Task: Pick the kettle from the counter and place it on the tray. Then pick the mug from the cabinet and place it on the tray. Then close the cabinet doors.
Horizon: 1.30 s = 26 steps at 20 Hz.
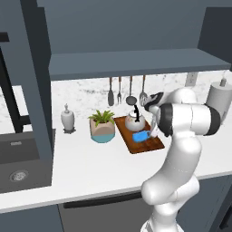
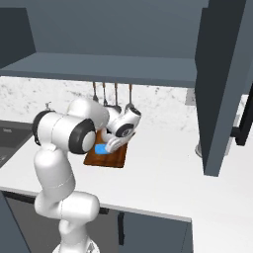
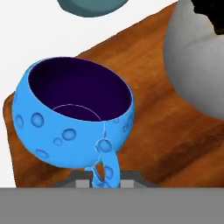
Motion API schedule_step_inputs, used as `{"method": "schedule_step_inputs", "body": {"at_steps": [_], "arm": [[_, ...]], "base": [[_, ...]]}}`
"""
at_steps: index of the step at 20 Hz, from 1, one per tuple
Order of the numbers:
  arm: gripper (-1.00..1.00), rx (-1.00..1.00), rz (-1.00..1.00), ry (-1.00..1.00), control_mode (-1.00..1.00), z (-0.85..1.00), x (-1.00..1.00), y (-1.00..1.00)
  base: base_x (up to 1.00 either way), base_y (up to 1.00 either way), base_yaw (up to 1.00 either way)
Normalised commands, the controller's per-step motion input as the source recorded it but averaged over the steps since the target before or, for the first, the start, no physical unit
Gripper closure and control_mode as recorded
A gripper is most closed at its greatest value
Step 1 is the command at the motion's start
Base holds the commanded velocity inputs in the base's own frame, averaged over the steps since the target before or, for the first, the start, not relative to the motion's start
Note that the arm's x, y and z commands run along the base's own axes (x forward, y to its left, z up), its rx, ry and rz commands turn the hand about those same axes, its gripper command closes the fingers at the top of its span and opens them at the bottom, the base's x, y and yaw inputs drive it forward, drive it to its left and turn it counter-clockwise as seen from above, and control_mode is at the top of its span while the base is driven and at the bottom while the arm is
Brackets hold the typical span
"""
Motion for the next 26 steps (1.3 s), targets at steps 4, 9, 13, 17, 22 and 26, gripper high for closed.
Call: {"method": "schedule_step_inputs", "body": {"at_steps": [4, 9, 13, 17, 22, 26], "arm": [[-1.0, 0.0, 0.11, -0.02, -1.0, -0.33, -0.2, 0.0], [-1.0, 0.0, 0.1, -0.06, -1.0, -0.32, -0.3, 0.0], [-1.0, -0.01, 0.08, -0.09, -1.0, -0.26, -0.2, -0.02], [-1.0, 0.0, 0.03, -0.02, -1.0, -0.01, 0.01, -0.17], [-1.0, 0.0, 0.0, 0.0, -1.0, 0.27, 0.08, -0.11], [-1.0, 0.0, -0.01, 0.0, -1.0, 0.55, -0.23, -0.17]], "base": [[0.0, 0.0, 0.0], [0.0, 0.0, 0.0], [0.0, 0.0, 0.0], [0.0, 0.0, 0.0], [0.0, 0.0, 0.0], [0.0, 0.0, 0.0]]}}
